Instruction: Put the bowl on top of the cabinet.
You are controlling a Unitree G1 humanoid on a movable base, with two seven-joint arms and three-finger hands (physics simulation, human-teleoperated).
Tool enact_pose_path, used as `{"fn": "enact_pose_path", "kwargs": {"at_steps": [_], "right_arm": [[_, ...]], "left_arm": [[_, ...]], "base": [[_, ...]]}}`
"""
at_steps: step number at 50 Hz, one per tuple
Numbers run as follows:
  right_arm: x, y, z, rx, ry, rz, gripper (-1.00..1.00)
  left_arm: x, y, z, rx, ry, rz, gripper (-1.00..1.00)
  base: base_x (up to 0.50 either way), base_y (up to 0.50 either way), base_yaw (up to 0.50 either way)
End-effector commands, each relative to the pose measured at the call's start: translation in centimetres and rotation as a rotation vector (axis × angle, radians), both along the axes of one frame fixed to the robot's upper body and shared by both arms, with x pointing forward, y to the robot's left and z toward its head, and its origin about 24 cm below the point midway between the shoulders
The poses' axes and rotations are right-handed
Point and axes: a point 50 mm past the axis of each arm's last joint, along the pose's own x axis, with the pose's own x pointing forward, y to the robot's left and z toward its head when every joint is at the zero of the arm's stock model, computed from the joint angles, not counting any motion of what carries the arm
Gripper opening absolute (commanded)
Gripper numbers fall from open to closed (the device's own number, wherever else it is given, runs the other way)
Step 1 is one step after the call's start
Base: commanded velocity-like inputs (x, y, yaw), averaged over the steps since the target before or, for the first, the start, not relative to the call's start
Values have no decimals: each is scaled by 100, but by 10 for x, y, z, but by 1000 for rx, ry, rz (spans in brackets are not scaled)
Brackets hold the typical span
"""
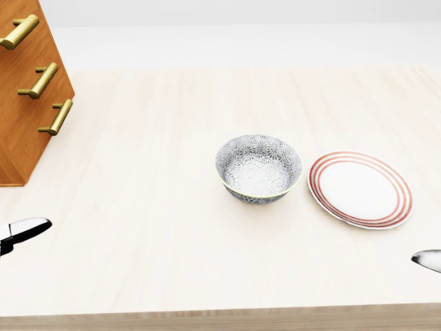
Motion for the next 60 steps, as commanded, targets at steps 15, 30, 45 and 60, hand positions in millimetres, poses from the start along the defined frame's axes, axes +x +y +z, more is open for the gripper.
{"fn": "enact_pose_path", "kwargs": {"at_steps": [15, 30, 45, 60], "right_arm": [[-4, -6, 0, 36, -14, -7, 100], [-4, -5, 0, 30, -14, -6, 100], [-4, -2, -2, 5, 6, -8, 100], [-1, -4, -7, 2, 33, -15, 100]], "left_arm": [[1, 5, -1, -41, -6, 37, 100], [-1, 5, 2, -40, -18, 42, 100], [-1, 5, 1, -42, -19, 43, 100], [0, 4, -1, -45, -7, 40, 100]], "base": [[49, -3, 0], [50, -3, 0], [12, 0, 0], [0, 21, 0]]}}
